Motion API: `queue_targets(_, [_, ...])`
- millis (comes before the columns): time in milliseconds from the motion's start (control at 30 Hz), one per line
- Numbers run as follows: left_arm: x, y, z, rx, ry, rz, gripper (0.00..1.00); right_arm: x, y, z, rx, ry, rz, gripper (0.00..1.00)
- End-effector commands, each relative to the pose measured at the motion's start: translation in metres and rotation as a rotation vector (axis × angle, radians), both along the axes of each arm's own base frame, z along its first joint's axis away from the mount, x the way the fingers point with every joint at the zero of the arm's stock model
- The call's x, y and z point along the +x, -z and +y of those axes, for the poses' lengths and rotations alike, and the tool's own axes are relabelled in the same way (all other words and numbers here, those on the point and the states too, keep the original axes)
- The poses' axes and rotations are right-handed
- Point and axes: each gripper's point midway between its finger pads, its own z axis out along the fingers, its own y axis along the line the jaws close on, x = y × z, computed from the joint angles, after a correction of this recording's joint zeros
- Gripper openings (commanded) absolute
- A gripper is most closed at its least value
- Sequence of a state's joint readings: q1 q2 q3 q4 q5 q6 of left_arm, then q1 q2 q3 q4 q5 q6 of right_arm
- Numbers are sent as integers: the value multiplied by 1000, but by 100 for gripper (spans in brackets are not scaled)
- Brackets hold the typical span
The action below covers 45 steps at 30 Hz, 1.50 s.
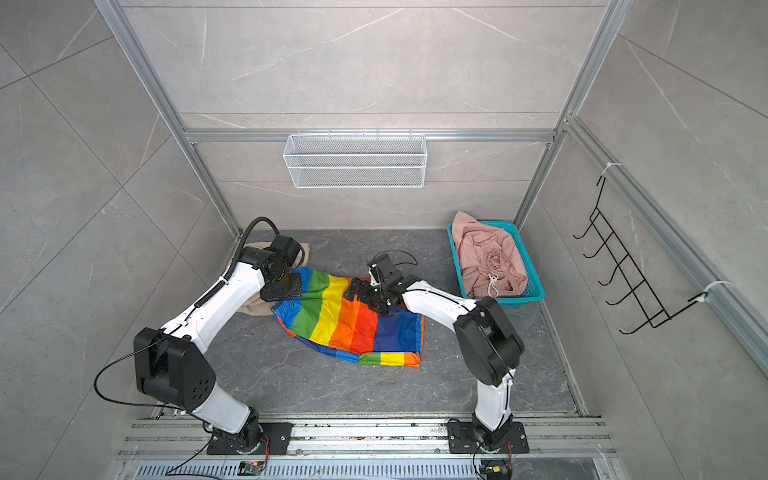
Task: Fold and stack the shorts
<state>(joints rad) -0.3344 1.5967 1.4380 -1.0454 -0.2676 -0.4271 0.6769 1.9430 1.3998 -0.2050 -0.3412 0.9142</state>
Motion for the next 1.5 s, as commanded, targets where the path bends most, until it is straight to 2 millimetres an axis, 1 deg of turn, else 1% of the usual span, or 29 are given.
queue_targets(0, [-9,-8,1,-13,-2,-18,0,34,-5,26,63,44,-22,99])
queue_targets(100, [-11,-5,1,-13,2,-15,0,54,14,43,56,45,-8,99])
queue_targets(267, [-11,-2,3,-2,10,-13,0,78,46,65,62,56,25,99])
queue_targets(367, [-11,1,3,6,23,-8,0,87,57,70,44,53,21,99])
queue_targets(433, [-10,4,4,16,30,-1,0,91,56,70,13,41,9,99])
queue_targets(467, [-10,4,5,24,33,0,0,92,52,70,6,34,2,100])
queue_targets(533, [-8,3,5,23,33,-5,0,94,34,69,1,16,-31,99])
queue_targets(600, [-6,1,4,20,36,-15,0,95,8,67,2,2,-73,100])
queue_targets(667, [-4,-1,2,15,38,-20,0,90,-21,61,4,-10,-120,99])
queue_targets(700, [-3,-2,2,14,40,-20,0,87,-31,58,9,-12,-133,100])
queue_targets(767, [-2,-2,2,12,40,-22,0,75,-49,50,16,-12,-152,99])
queue_targets(833, [-4,-1,2,14,41,-20,0,60,-50,37,10,-1,-147,99])
queue_targets(867, [-4,-1,3,16,39,-21,0,50,-48,32,15,2,-135,99])
queue_targets(900, [-5,0,3,18,40,-20,0,38,-42,28,23,6,-118,99])
queue_targets(1000, [-5,0,6,25,36,-27,0,-2,-24,27,53,-1,-67,99])
queue_targets(1167, [-2,5,12,28,12,-18,0,-67,5,39,74,-35,1,99])
queue_targets(1267, [-3,11,13,4,-4,-6,0,-101,20,51,83,-62,49,99])
queue_targets(1333, [-2,15,13,-13,-14,-2,0,-122,33,58,69,-94,71,99])
queue_targets(1433, [-2,22,12,-29,-21,8,0,-145,54,63,38,-125,106,99])
queue_targets(1467, [-3,25,12,-32,-24,15,0,-149,59,63,36,-130,115,99])
